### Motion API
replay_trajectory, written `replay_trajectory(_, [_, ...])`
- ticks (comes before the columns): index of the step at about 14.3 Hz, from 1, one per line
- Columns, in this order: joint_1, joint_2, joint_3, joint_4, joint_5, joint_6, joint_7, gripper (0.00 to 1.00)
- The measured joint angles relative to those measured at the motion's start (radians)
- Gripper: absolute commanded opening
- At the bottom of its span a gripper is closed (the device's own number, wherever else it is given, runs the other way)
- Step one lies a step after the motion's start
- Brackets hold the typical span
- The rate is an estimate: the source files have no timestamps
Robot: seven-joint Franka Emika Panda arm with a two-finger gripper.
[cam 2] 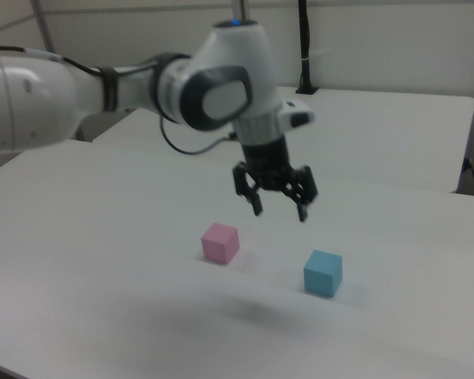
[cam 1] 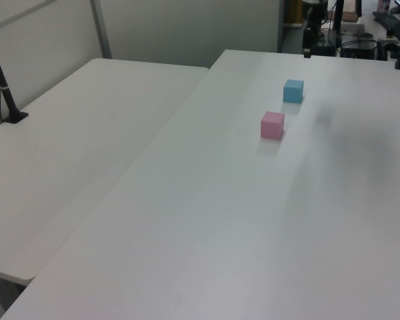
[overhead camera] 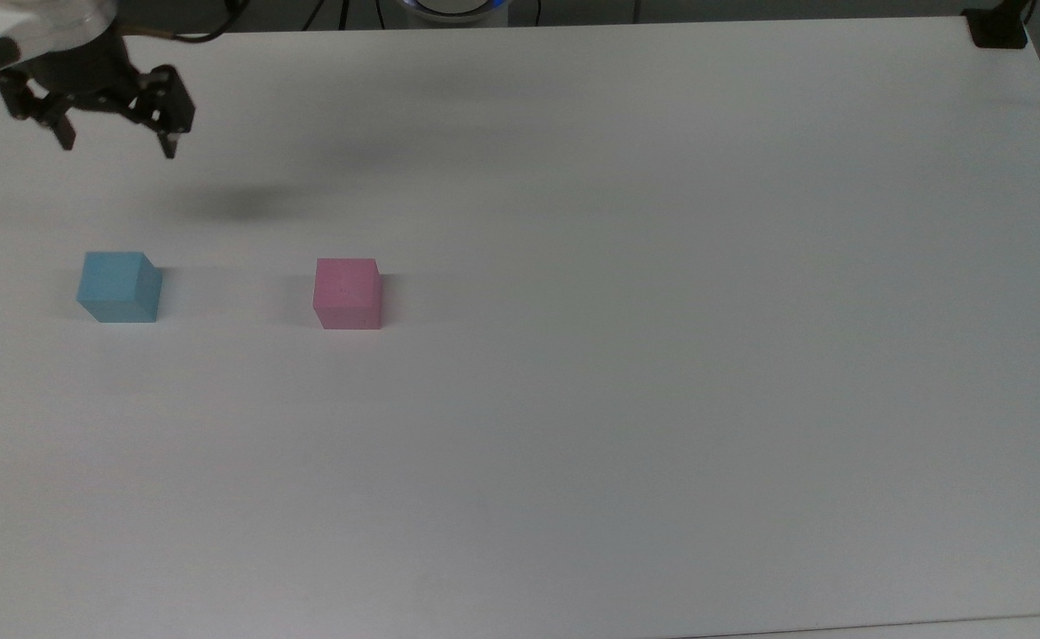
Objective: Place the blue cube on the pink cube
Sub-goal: 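Move the open gripper over the light-blue cube and lower it, then close the gripper on the light-blue cube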
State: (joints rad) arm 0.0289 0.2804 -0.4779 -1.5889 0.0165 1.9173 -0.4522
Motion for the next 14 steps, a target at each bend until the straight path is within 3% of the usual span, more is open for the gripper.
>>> replay_trajectory(3, [-0.003,0.092,-0.042,0.001,0.076,0.095,-0.042,1.0])
replay_trajectory(8, [-0.019,0.233,-0.047,0.01,0.181,0.271,-0.042,1.0])
replay_trajectory(14, [-0.038,0.305,-0.048,0.015,0.19,0.344,-0.042,0.99])
